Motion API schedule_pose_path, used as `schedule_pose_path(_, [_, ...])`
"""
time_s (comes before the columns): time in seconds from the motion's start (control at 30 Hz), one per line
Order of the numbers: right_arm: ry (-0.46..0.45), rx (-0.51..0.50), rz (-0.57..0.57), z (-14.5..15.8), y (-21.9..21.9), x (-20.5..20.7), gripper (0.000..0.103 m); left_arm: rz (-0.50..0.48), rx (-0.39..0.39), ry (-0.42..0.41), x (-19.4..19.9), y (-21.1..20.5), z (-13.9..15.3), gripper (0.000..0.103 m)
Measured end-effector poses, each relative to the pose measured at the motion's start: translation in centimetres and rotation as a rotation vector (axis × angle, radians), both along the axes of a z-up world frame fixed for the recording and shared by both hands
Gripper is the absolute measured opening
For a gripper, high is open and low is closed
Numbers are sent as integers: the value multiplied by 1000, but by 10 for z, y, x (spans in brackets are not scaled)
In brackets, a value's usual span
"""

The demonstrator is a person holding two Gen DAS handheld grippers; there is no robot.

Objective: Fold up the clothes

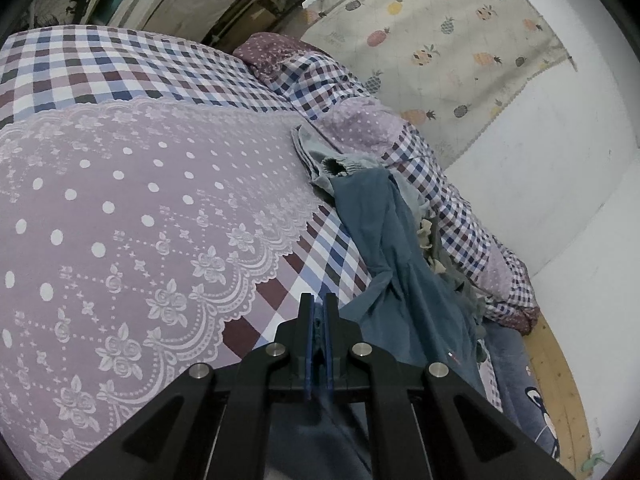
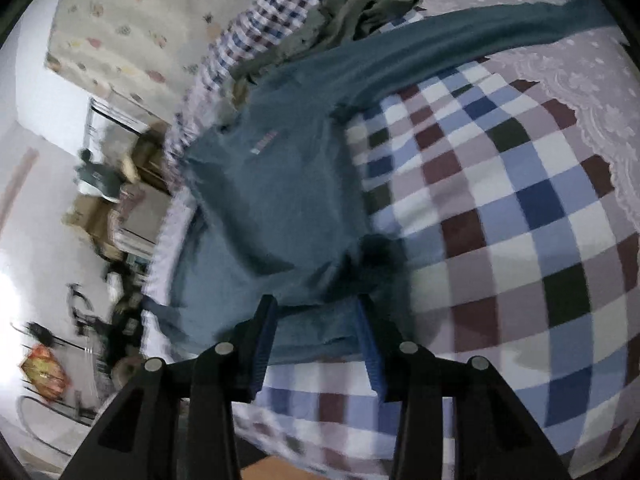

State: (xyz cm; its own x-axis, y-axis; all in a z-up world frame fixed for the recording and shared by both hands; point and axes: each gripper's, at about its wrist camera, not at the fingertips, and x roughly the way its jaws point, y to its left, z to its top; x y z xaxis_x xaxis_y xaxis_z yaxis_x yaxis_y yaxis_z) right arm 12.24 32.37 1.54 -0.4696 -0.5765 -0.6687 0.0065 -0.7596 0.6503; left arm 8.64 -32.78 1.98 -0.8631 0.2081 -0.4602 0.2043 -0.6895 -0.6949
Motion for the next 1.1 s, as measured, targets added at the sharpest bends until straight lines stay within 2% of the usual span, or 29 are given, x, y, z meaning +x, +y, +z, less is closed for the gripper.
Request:
schedule_pose_path(0.4, [-10, 35, -32, -8, 11, 0, 41, 2, 2, -2, 2, 0, 0, 3])
schedule_pose_path(0.7, [-12, 157, 5, -11, -1, -3, 39, 5, -3, -5, 4, -2, 0, 3])
schedule_pose_path(1.03, [-12, 215, 8, -11, -8, -3, 38, 3, 6, 8, 6, -5, 1, 3])
schedule_pose_path(1.1, [-16, 226, 0, -13, -12, -4, 28, 8, 14, 11, 7, -7, 1, 3])
